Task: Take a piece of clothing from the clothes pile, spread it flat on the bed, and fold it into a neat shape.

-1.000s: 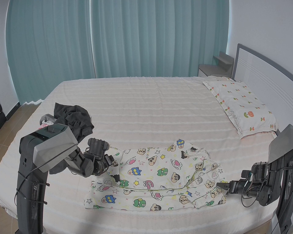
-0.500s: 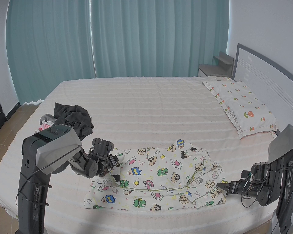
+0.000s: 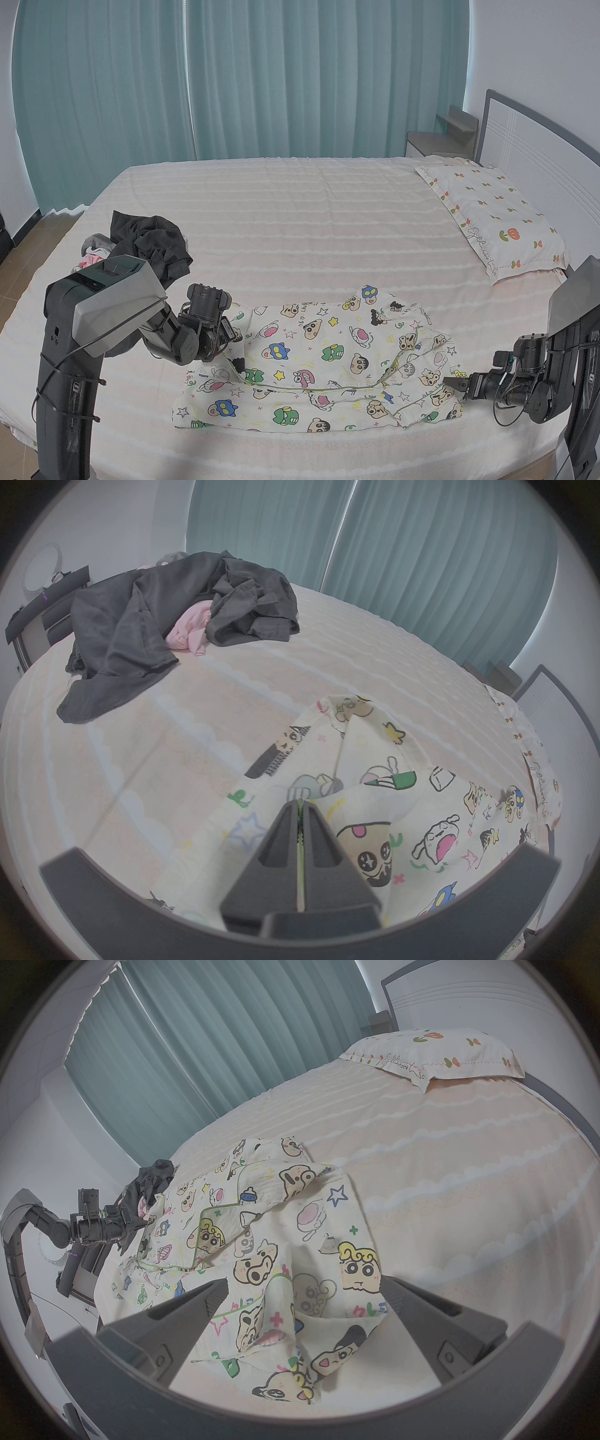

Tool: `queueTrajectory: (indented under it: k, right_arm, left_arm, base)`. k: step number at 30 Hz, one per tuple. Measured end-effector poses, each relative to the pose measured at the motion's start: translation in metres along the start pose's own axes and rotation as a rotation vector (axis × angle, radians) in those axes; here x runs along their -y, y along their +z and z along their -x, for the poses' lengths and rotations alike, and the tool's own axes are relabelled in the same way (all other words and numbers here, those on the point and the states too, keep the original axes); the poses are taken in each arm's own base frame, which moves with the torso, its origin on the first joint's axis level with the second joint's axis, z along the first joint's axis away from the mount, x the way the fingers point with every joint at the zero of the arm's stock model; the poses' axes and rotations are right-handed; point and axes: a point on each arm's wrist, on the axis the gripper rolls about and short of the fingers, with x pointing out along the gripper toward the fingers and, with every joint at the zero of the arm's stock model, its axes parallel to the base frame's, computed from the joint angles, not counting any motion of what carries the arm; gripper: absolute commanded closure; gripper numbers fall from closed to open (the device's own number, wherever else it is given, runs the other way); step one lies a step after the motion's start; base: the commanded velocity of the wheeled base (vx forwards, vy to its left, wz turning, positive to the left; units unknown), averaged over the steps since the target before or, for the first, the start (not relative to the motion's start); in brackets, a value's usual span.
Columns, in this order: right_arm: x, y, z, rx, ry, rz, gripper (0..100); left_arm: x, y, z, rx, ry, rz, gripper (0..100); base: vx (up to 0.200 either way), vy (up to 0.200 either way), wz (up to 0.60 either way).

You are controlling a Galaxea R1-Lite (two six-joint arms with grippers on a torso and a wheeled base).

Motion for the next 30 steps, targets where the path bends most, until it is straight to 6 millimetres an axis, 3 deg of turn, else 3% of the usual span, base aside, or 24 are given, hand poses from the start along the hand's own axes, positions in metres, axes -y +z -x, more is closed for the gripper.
queueTrajectory:
  k: [19, 30]
  right_arm:
    - [0.000, 0.000, 0.001, -0.003, 0.000, -0.001, 0]
    - [0.000, -0.001, 0.002, -0.003, 0.000, -0.001, 0]
  left_arm:
    - [-0.040, -0.020, 0.042, -0.077, 0.117, -0.024, 100]
    - [-0.056, -0.027, 0.051, -0.099, 0.158, -0.010, 100]
  base:
    - [0.000, 0.000, 0.00]
    - [0.000, 0.000, 0.00]
